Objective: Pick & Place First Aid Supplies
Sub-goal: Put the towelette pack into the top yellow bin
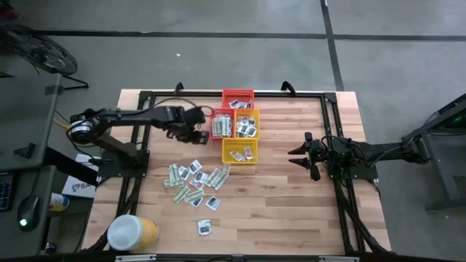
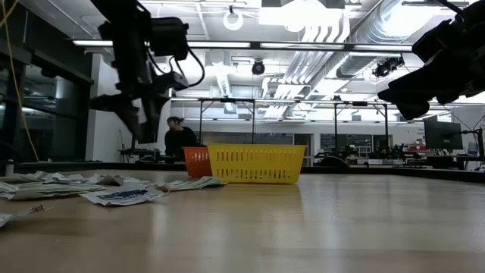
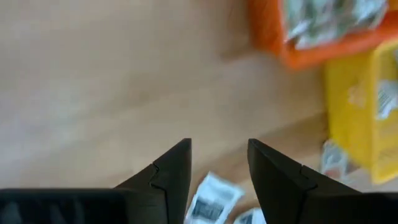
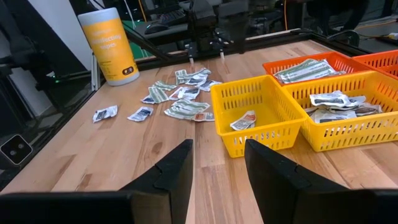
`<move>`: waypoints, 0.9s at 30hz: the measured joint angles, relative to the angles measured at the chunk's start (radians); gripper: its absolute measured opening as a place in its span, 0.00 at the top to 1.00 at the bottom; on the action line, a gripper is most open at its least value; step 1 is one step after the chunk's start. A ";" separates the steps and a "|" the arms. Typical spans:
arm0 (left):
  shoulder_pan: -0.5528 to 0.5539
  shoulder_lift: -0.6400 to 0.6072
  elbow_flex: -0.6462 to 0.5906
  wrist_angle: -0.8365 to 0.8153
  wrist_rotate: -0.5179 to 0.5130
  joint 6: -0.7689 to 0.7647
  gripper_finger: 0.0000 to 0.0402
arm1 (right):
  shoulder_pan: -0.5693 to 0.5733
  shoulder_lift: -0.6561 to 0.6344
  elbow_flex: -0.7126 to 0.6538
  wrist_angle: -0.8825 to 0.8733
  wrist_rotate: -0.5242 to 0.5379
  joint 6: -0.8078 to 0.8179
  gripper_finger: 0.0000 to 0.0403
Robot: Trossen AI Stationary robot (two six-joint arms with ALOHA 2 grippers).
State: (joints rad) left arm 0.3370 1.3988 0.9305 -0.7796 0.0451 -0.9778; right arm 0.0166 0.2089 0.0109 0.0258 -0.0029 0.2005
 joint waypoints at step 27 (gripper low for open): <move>-0.266 0.183 -0.041 0.060 -0.021 -0.126 0.61 | 0.000 0.000 0.000 0.000 0.000 0.000 0.65</move>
State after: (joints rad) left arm 0.0711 1.5822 0.8890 -0.7198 0.0243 -1.1036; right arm 0.0166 0.2089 0.0108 0.0261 -0.0031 0.2005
